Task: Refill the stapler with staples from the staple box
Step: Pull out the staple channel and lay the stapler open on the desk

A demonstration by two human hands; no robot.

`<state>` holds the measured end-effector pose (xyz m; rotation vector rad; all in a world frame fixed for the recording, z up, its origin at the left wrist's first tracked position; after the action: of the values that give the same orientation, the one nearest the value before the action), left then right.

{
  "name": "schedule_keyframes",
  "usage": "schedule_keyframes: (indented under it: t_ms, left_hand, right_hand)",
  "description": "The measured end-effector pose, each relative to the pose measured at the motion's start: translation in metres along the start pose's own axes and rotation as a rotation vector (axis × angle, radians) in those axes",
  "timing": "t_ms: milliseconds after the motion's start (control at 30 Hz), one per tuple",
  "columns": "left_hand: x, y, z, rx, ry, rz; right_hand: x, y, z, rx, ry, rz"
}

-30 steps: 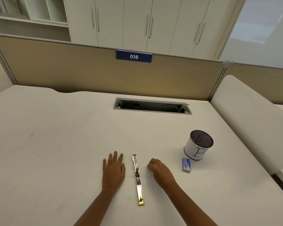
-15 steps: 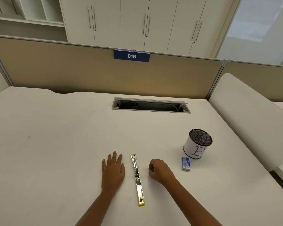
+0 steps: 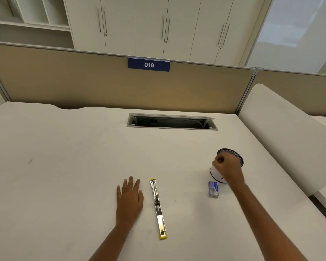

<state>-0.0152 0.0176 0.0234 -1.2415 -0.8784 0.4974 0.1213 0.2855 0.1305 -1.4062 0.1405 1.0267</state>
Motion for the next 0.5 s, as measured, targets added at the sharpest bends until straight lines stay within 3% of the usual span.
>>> schedule_keyframes:
  t_ms: [167,500]
  left_hand:
    - [0.001,0.000,0.000,-0.010,0.011,0.025]
    - [0.000,0.000,0.001,-0.031,0.005,0.032]
  right_hand:
    - [0.022,-0.036,0.027,0.172,0.084,-0.074]
    - [0.040,-0.038,0.026,0.141,0.136,-0.026]
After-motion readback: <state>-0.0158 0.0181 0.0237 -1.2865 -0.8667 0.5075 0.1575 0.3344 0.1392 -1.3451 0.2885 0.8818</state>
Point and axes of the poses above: each hand's wrist, its own z-axis towards the middle knuckle, its own y-axis out of the palm, x = y × z, the point moved 5 cm from there along z, towards the middle knuckle, and after that the axes turned 4 degrees about y, right-handed, at the moved point
